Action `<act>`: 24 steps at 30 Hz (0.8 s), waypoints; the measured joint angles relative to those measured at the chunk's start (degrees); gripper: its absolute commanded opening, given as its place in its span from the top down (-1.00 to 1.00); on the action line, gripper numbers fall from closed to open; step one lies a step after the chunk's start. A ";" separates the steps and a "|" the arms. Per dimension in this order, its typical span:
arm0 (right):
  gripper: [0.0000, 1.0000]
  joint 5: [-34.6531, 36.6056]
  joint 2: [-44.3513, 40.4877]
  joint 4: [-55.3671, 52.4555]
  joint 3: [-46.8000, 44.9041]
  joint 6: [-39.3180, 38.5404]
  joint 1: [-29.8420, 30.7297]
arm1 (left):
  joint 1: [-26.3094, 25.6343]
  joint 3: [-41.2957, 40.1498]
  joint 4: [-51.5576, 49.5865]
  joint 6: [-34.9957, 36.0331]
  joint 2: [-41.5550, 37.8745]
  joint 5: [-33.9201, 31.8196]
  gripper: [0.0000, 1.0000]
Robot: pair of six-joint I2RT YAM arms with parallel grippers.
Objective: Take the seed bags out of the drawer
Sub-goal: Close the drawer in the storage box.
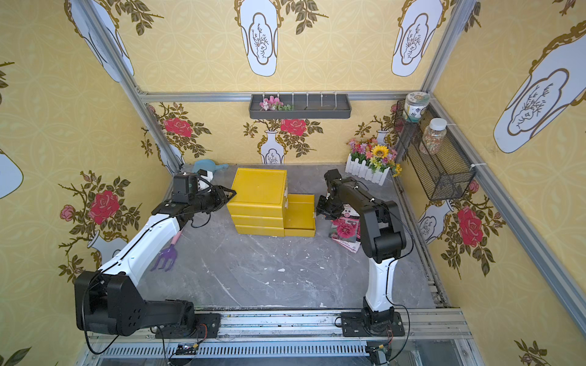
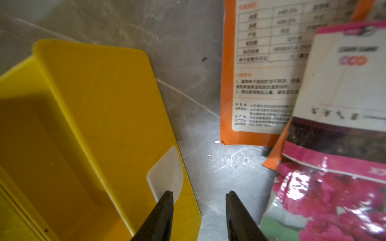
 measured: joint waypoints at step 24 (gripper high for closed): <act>0.04 -16.09 8.46 15.34 3.78 15.02 7.78 | 0.02 -0.61 0.66 -0.15 -0.37 -0.07 0.22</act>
